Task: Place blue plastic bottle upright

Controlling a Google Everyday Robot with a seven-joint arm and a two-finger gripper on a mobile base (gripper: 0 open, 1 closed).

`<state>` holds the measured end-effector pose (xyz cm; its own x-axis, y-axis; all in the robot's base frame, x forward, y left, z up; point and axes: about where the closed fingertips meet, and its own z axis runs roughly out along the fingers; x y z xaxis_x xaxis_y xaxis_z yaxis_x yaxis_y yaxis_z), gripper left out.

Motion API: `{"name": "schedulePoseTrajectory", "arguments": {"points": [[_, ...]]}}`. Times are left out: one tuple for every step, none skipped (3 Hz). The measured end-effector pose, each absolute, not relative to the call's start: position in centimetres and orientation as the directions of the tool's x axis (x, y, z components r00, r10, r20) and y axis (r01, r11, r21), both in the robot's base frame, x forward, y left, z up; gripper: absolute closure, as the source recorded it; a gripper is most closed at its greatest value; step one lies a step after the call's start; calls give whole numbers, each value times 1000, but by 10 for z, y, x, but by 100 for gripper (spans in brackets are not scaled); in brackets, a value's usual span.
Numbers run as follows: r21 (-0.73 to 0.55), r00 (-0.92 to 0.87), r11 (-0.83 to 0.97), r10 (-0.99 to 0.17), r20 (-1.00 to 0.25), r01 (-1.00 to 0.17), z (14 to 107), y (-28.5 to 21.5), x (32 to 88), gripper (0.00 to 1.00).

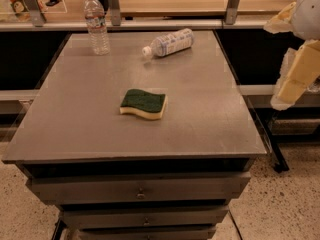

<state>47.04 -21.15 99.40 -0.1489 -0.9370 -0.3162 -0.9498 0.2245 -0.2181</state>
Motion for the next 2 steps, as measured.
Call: {"name": "schedulePoseTrajectory", "arguments": {"points": [[-256,-111,204,-936,-334,-945,1008,-202,495,0],[-324,-127,254,-921,-368,-911,1018,-196,502,0]]}}
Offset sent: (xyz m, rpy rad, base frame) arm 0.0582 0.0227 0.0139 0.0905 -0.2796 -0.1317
